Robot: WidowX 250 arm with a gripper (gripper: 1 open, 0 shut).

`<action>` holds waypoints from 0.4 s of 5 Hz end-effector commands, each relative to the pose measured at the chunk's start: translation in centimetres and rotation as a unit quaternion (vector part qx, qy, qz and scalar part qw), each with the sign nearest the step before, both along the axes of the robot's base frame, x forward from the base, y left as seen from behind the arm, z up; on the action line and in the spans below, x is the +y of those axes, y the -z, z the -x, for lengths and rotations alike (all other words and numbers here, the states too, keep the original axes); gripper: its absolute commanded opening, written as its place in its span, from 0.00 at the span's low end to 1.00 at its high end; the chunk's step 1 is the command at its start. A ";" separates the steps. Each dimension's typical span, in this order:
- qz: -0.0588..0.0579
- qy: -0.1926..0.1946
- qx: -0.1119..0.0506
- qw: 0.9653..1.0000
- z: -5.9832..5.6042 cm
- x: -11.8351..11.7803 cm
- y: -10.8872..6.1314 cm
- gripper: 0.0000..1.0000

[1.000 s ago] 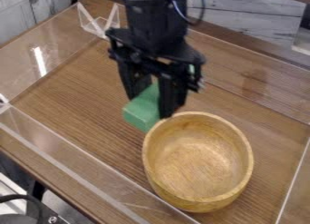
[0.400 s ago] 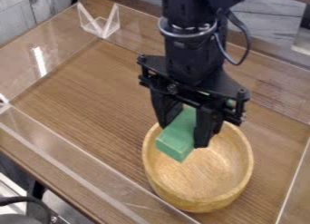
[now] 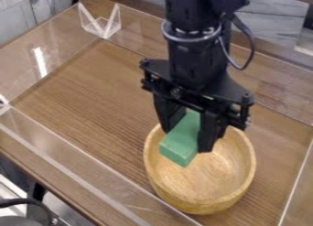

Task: Put the green block in the brown bowl

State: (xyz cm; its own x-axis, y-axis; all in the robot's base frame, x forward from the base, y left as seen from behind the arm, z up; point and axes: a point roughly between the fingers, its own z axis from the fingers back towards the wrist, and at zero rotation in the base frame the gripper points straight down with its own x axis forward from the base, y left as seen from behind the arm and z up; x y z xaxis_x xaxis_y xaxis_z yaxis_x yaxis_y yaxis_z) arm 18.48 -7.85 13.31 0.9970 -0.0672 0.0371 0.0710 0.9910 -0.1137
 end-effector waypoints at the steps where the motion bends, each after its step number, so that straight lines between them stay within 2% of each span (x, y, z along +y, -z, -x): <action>1: 0.002 0.001 -0.010 1.000 -0.3 -0.4 -0.1 0.00; 2: 0.002 -0.001 -0.010 1.000 -0.3 -0.6 0.4 0.00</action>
